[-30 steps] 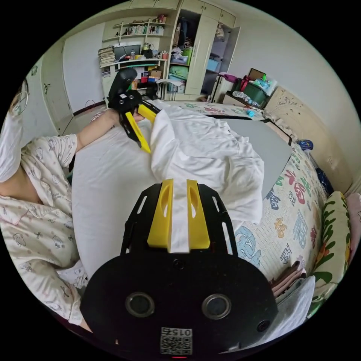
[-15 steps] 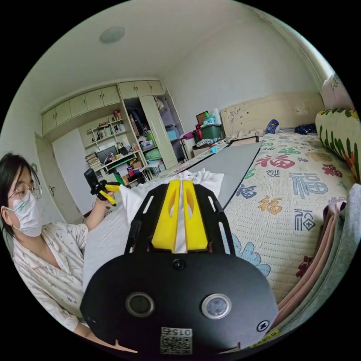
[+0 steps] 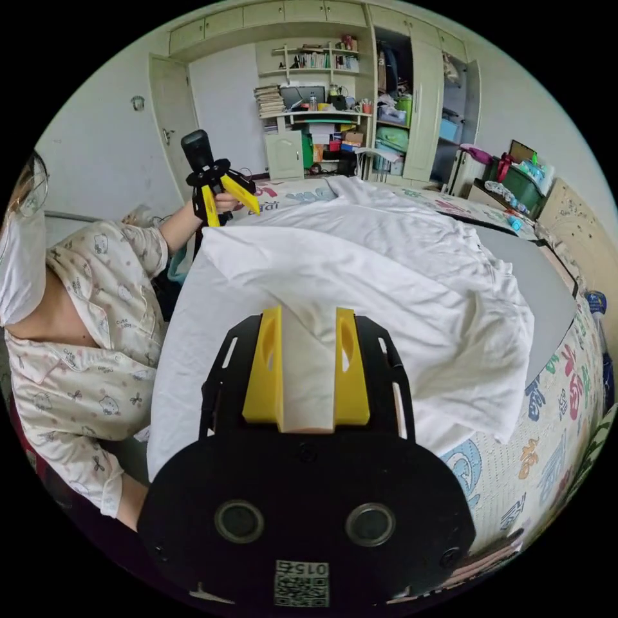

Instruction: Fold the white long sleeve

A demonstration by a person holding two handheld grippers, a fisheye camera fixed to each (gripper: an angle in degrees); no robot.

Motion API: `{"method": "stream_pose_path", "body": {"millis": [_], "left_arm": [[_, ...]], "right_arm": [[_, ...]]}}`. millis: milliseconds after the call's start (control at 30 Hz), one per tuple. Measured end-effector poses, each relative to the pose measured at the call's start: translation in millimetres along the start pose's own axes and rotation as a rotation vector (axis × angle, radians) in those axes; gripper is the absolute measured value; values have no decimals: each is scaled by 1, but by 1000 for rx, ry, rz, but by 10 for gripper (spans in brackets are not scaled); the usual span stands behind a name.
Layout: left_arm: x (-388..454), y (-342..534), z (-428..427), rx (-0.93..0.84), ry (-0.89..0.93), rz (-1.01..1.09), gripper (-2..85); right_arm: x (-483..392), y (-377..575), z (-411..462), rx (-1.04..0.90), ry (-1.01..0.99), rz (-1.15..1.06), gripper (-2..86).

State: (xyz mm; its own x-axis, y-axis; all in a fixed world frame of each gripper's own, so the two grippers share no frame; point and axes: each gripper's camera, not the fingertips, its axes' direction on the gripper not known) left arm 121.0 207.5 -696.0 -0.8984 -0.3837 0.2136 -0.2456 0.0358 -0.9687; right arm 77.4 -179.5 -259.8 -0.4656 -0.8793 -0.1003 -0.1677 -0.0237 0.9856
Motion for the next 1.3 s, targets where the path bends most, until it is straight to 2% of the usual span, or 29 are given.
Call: {"method": "stream_pose_path", "body": {"millis": [167,233,300,400,433,533,633,700,867,1067,1300], "left_arm": [[43,2,-32,-44,-129,2,137],[43,4,-56,2,-156,-62,135],[31,3,-80,77,-176,-224,126],[9,-3,-80,8,-210,-385,131],[8,-5,-81,2,-208,-380,135],[16,-12,-95,37,-199,-310,124],[32,-33,-102,-10,-253,-217,111],[47,-57,-98,-101,-318,-96,107],[51,-98,-83,-263,-350,93,99],[46,-142,-95,-335,-355,200,103],[49,-159,-117,-370,-488,193,87]], "right_arm": [[-31,6,18,-27,52,-73,114],[-33,8,29,-62,71,-64,112],[-36,10,42,-105,74,-69,107],[-43,13,51,-129,94,-84,91],[-44,15,51,-127,98,-88,89],[-43,21,52,-117,144,-73,58],[-38,28,49,-104,130,-64,43],[-36,32,48,-101,127,-68,43],[-31,37,46,-113,132,-80,50],[-15,45,33,-105,126,-73,51],[8,51,14,-106,127,-74,51]]}}
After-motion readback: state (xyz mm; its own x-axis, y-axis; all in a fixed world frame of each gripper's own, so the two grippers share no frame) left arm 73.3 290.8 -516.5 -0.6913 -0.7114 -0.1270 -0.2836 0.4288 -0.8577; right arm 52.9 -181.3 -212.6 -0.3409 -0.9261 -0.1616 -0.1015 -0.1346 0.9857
